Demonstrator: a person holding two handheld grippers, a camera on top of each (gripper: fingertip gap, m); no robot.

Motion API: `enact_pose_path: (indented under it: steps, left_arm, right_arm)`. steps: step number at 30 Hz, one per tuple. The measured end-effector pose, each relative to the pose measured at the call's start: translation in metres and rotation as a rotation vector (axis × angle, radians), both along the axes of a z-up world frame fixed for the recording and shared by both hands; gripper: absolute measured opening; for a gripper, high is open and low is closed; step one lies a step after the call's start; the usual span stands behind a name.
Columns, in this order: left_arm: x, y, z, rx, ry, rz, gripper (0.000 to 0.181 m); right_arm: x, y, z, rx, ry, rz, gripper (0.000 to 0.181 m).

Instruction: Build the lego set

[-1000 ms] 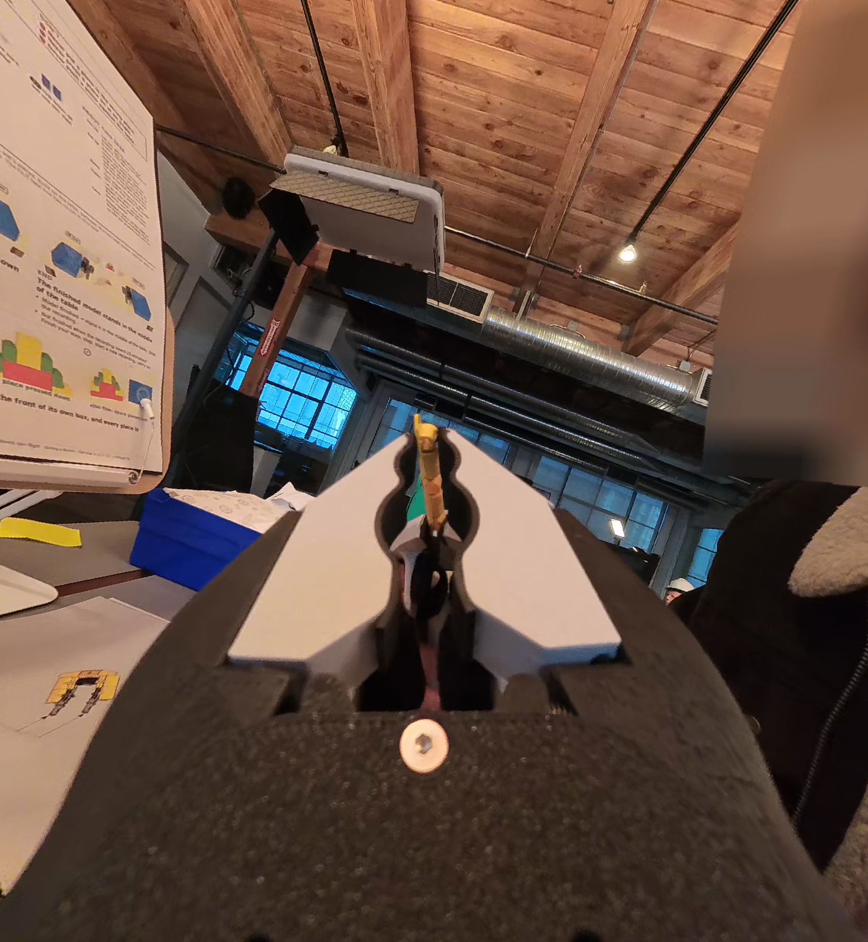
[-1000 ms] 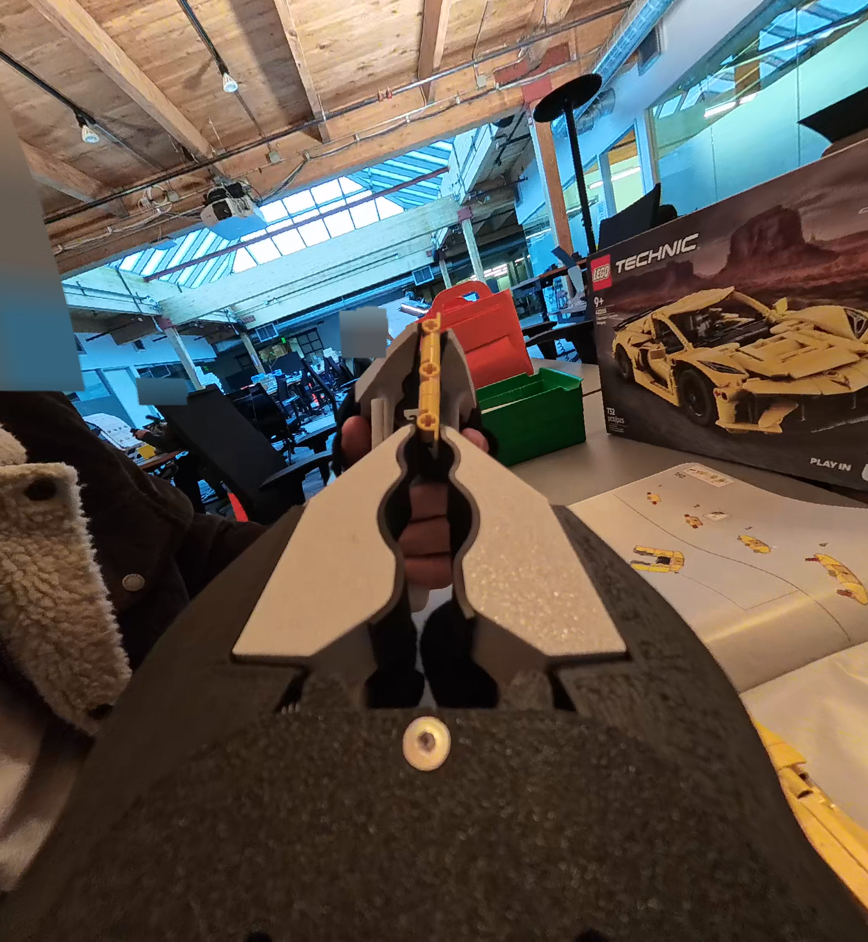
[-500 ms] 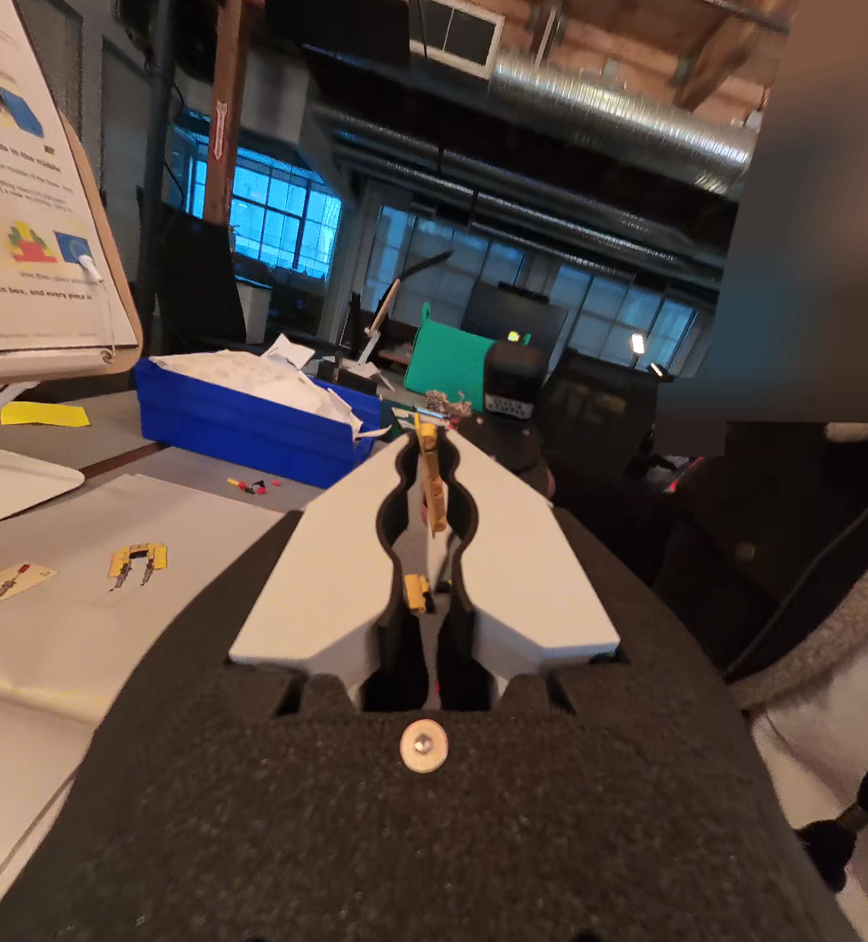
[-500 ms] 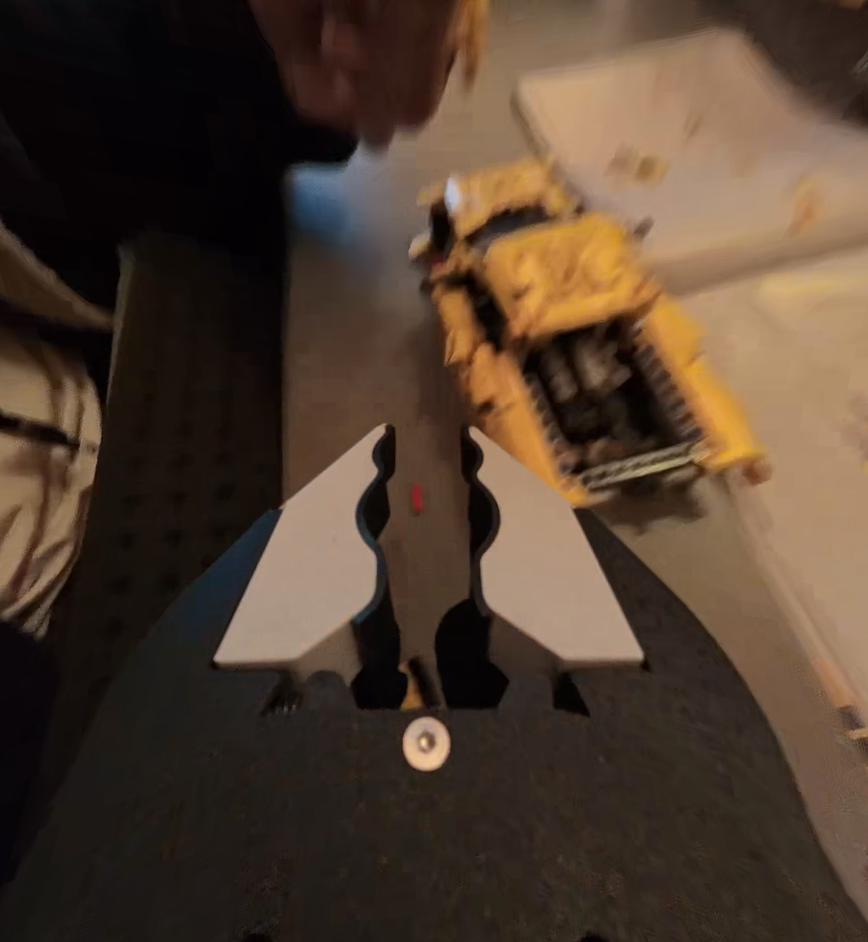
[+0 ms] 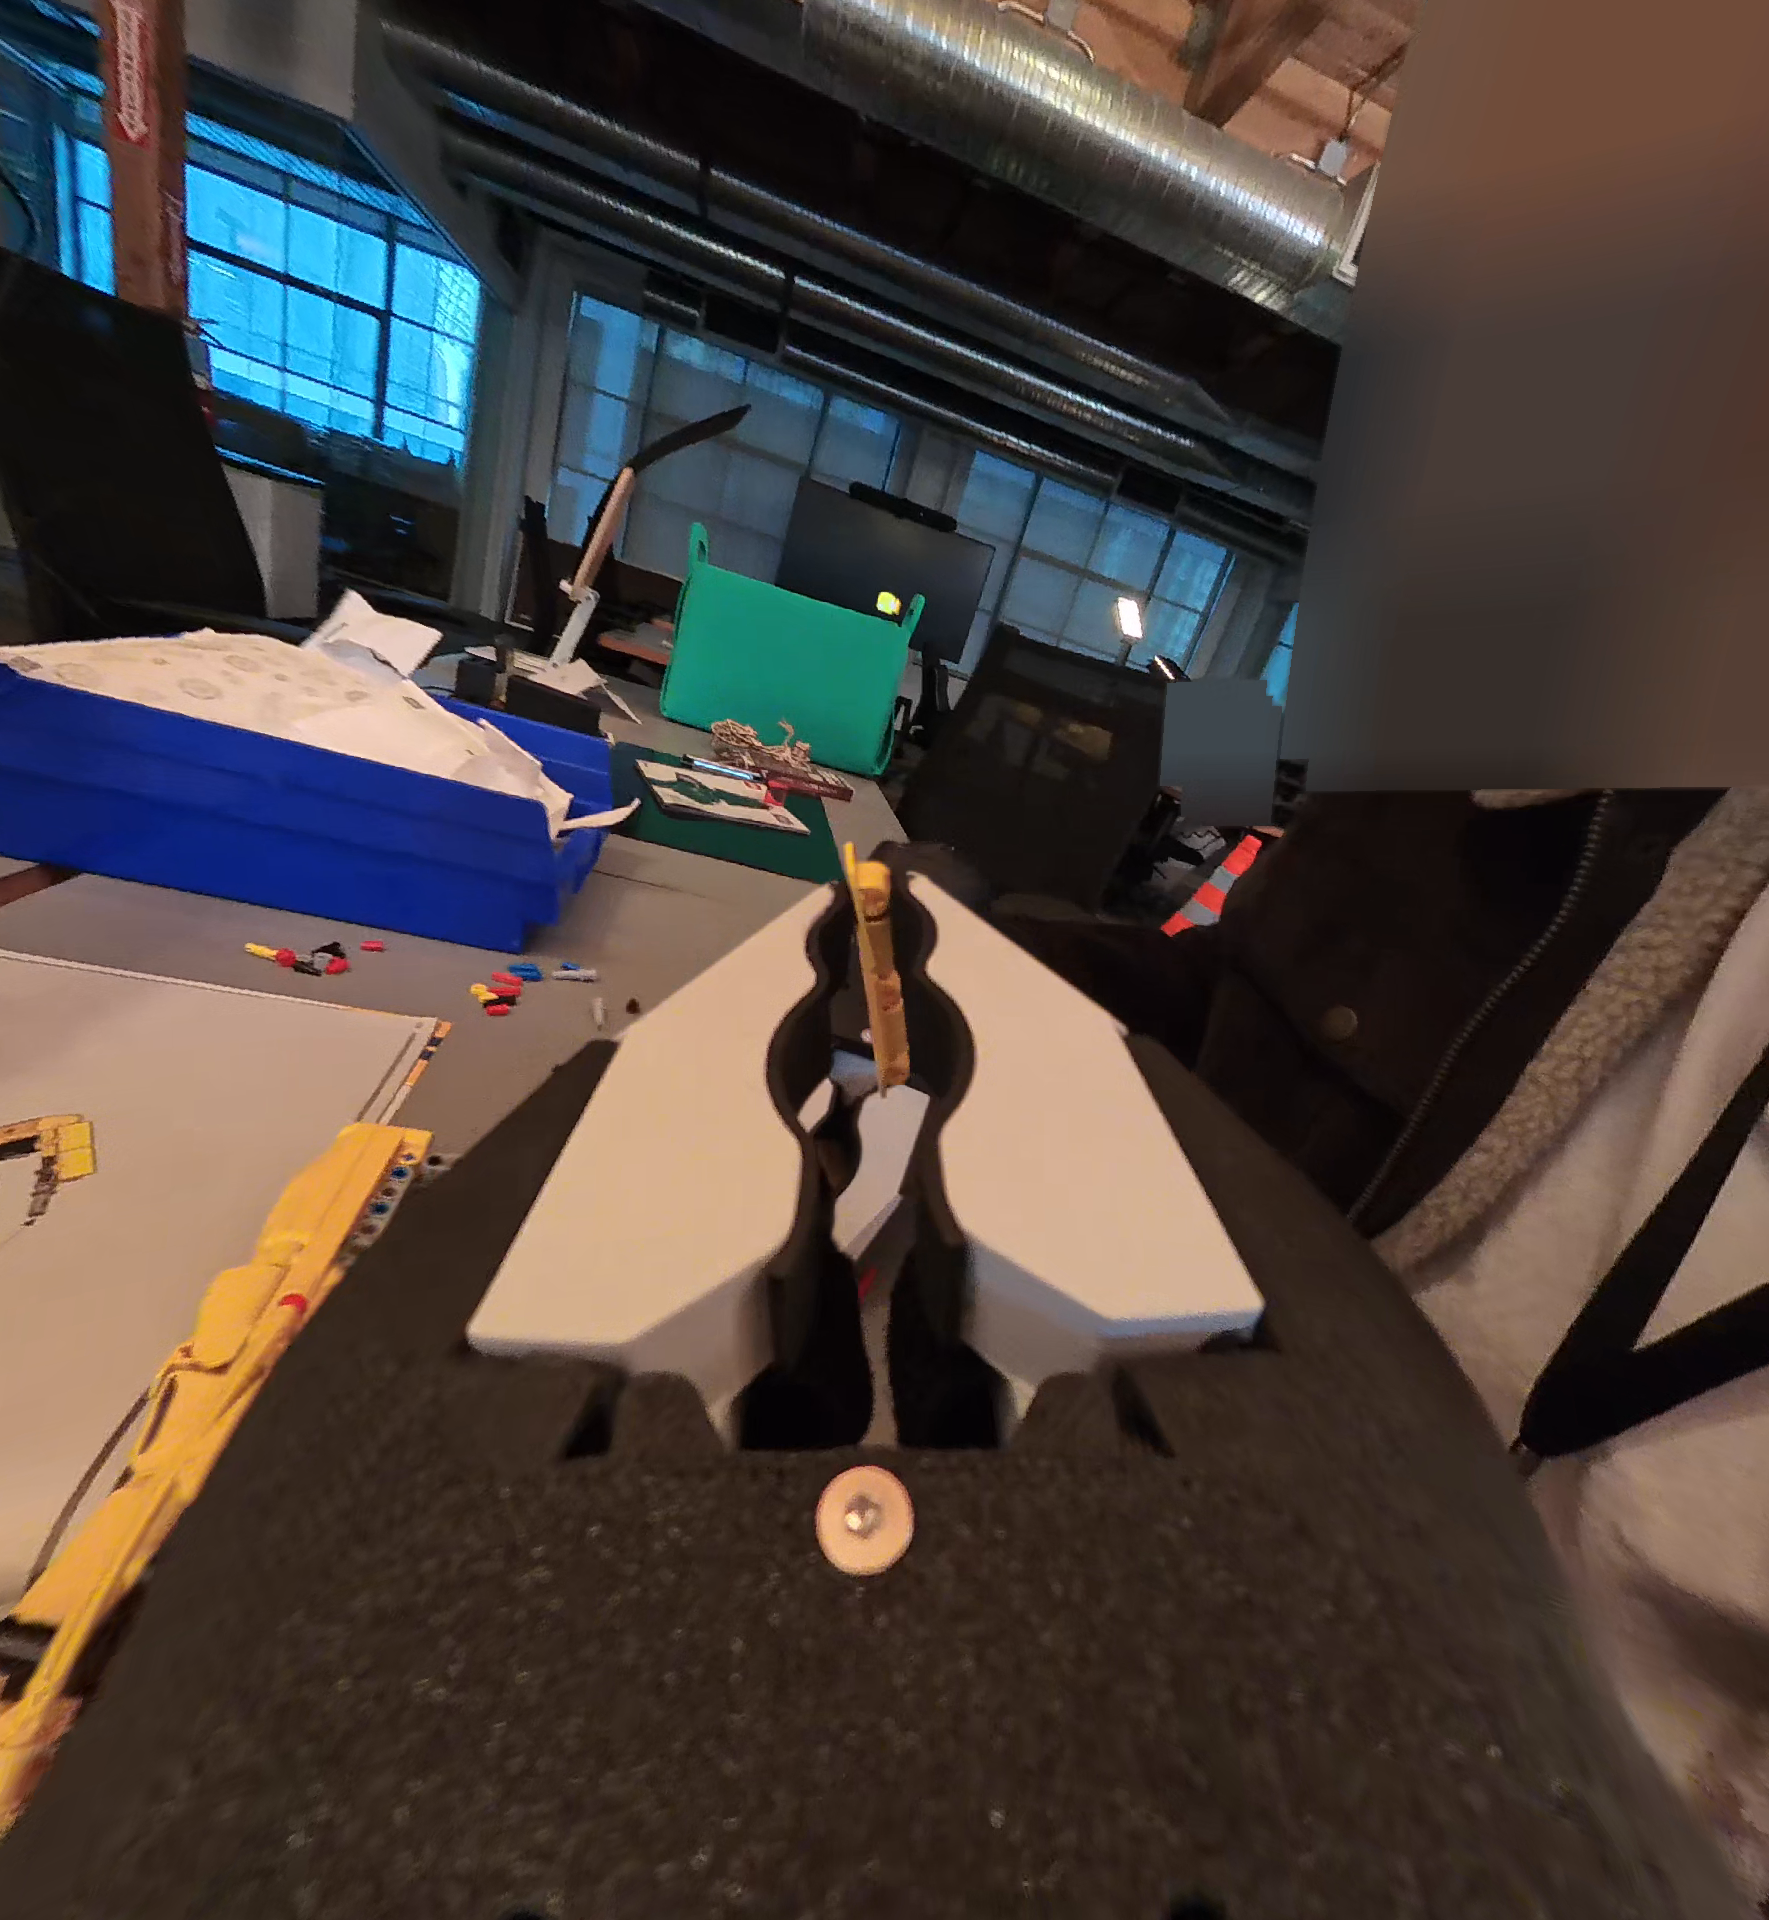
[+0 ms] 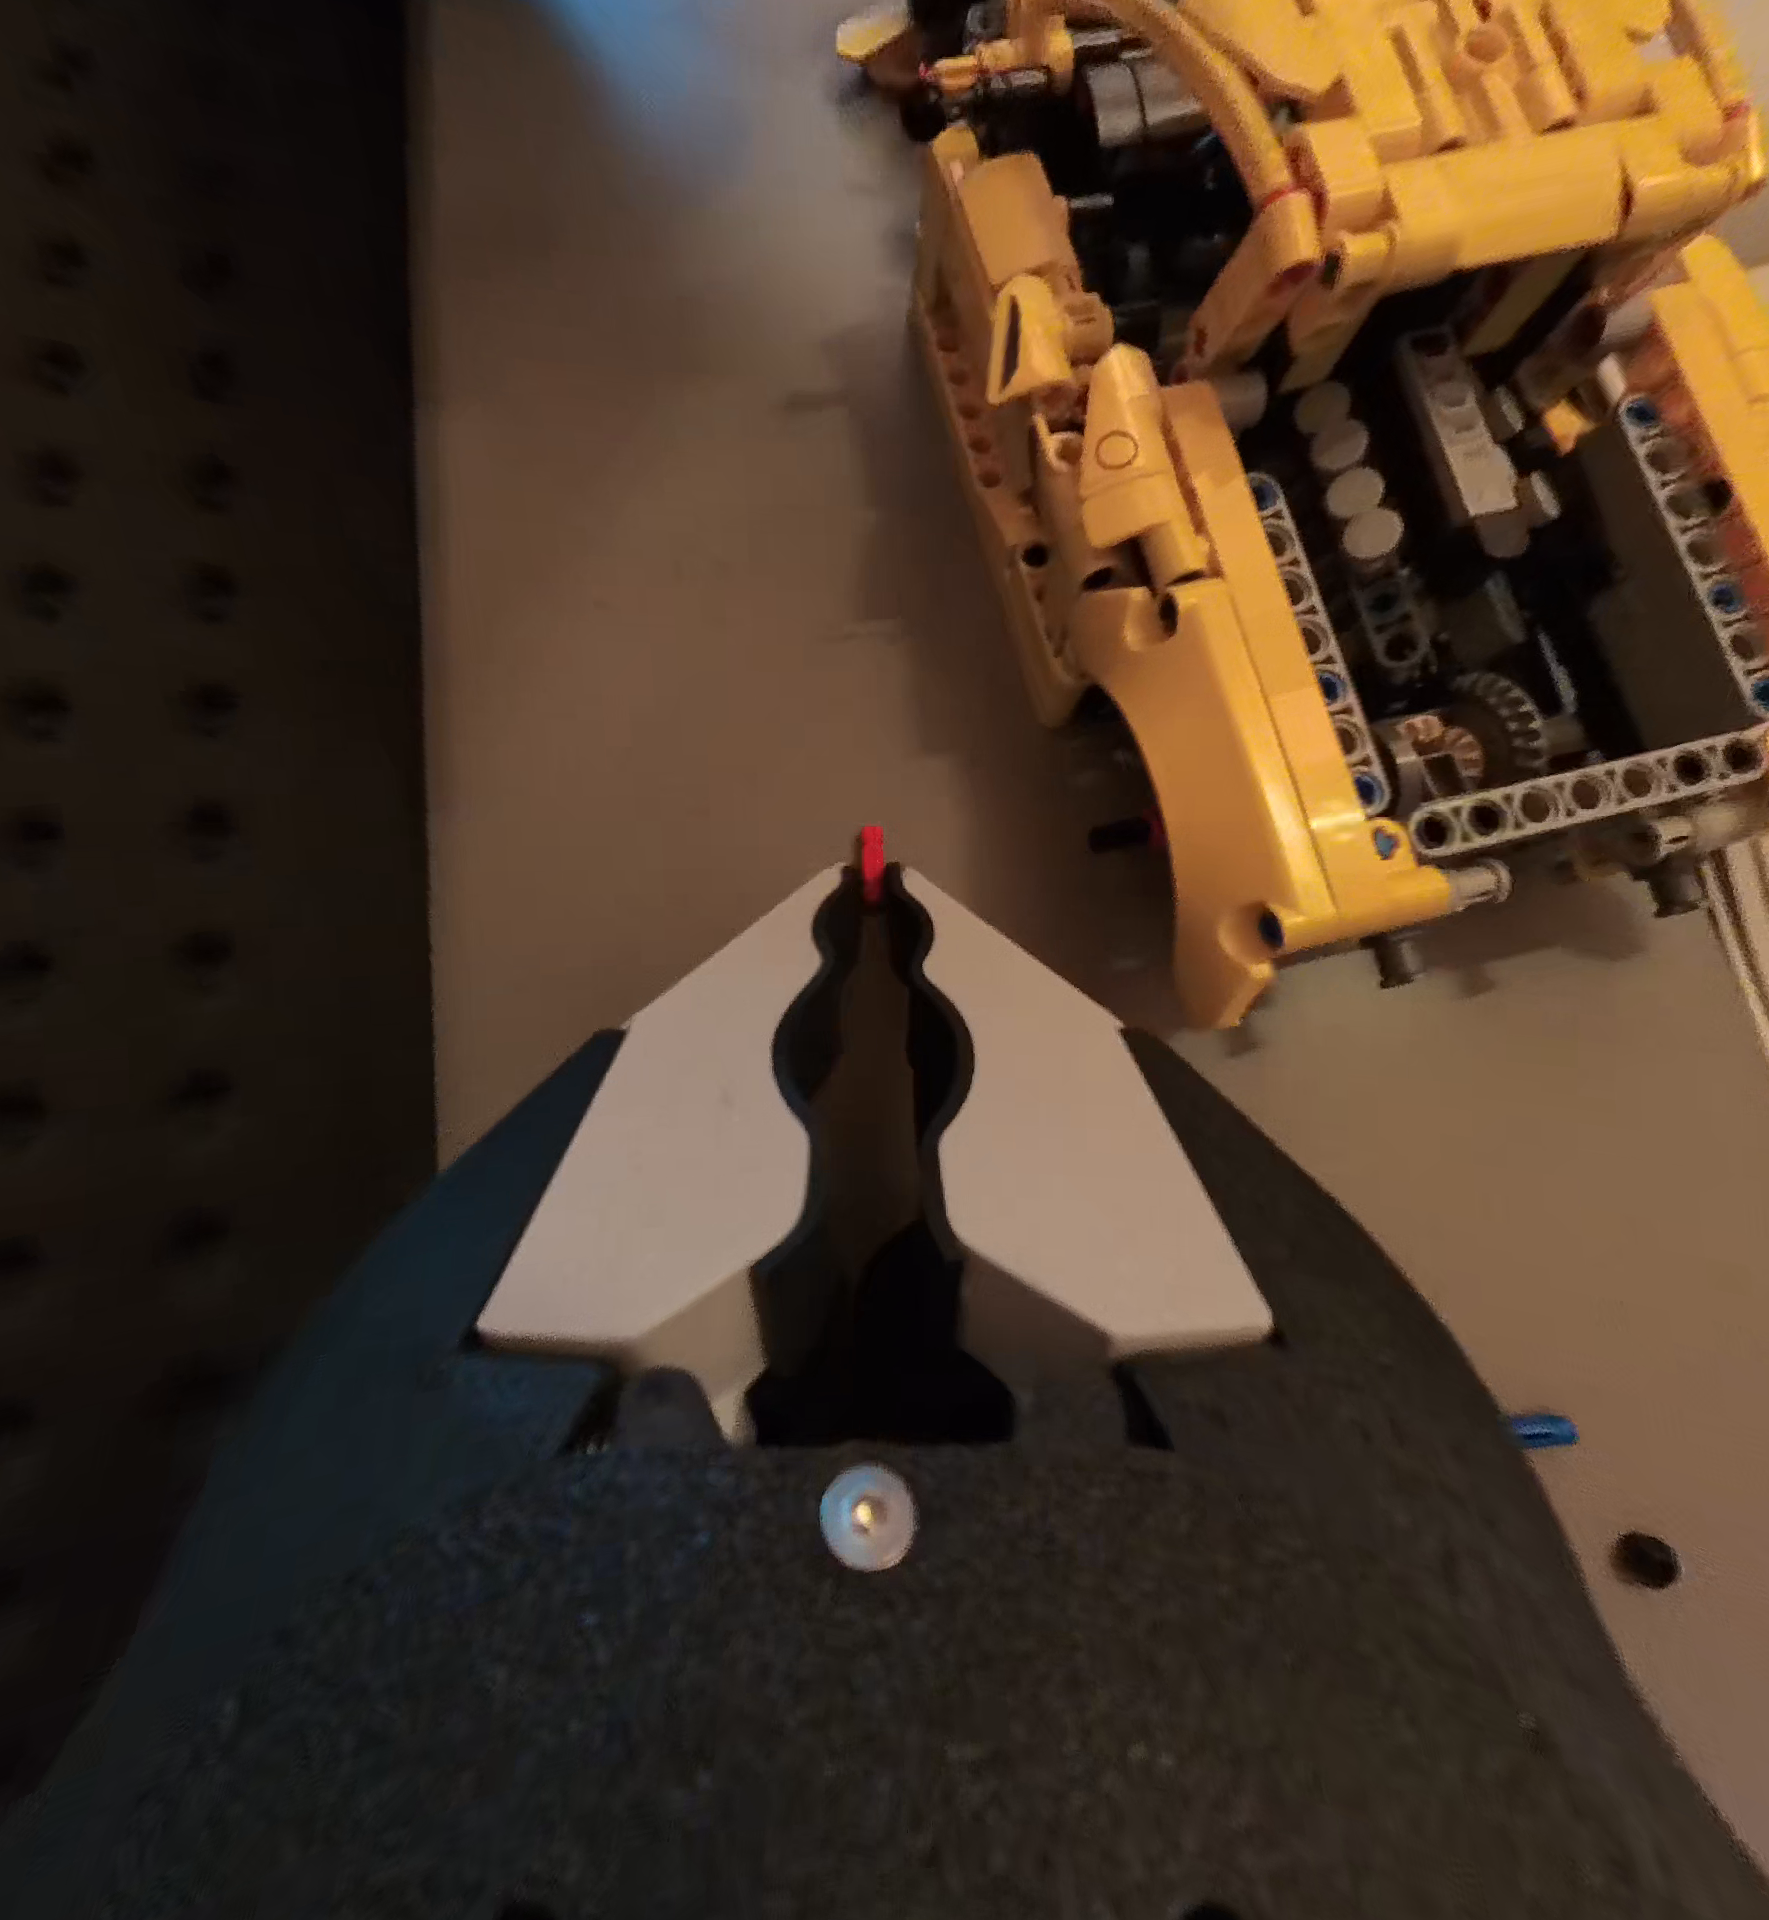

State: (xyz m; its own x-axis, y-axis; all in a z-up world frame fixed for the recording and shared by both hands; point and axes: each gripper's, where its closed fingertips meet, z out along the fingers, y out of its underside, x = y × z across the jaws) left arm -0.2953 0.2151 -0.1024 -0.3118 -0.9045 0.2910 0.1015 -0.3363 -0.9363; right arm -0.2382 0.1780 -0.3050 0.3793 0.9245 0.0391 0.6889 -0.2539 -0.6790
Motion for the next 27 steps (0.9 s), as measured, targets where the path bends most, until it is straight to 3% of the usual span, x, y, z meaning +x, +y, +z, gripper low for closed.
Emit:
enact_pose_path:
  steps: [3,5,8,10,12,14,27]
  left_arm:
    - [0.005,-0.007,-0.011,0.040,0.051,-0.026,0.006]
    - [0.008,-0.011,-0.025,0.095,0.110,-0.032,0.006]
    - [0.012,-0.018,-0.044,0.186,0.194,-0.047,0.006]
    - [0.014,-0.024,-0.050,0.216,0.216,-0.066,0.006]
    - [0.016,-0.029,-0.052,0.229,0.220,-0.079,0.007]
    - [0.017,-0.031,-0.053,0.240,0.226,-0.082,0.007]
    - [0.019,-0.032,-0.060,0.266,0.253,-0.085,0.006]
  right_arm:
    - [-0.001,0.001,0.000,0.096,-0.037,0.003,0.005]
    - [-0.001,-0.003,0.003,0.029,-0.045,0.000,0.004]
    - [-0.017,0.000,0.062,0.018,0.156,-0.008,0.003]
    - [-0.025,0.006,0.108,0.079,0.231,-0.011,0.003]
    - [-0.030,0.010,0.137,0.130,0.245,0.003,0.003]
    - [-0.029,0.013,0.139,0.173,0.146,0.026,0.003]
    - [-0.037,0.008,0.138,0.201,0.062,0.075,0.003]
